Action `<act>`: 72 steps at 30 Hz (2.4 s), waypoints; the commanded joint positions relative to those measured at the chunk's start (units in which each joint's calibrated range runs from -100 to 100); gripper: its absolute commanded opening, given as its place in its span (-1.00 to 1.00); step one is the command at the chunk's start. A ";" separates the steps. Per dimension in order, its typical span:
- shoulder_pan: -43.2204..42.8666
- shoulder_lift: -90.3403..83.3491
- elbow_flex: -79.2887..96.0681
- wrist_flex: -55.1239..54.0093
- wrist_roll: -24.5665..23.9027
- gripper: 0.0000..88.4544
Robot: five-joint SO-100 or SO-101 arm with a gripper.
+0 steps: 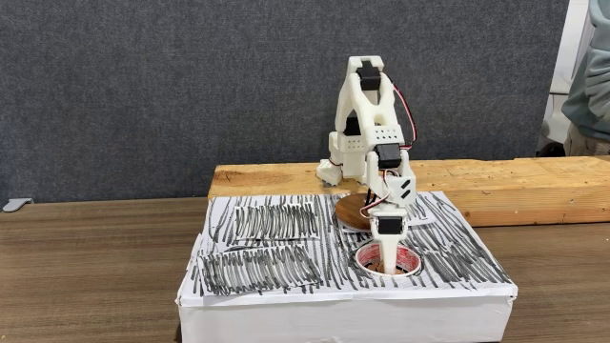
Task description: Pick the brown debris from the hole.
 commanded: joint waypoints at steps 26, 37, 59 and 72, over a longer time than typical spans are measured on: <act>-0.10 0.02 -0.94 1.21 0.32 -0.98; 2.10 -36.16 -1.65 9.01 0.43 -0.98; 34.26 -49.14 -0.94 14.21 8.06 -0.98; 34.19 -50.06 -0.94 14.29 12.63 -0.72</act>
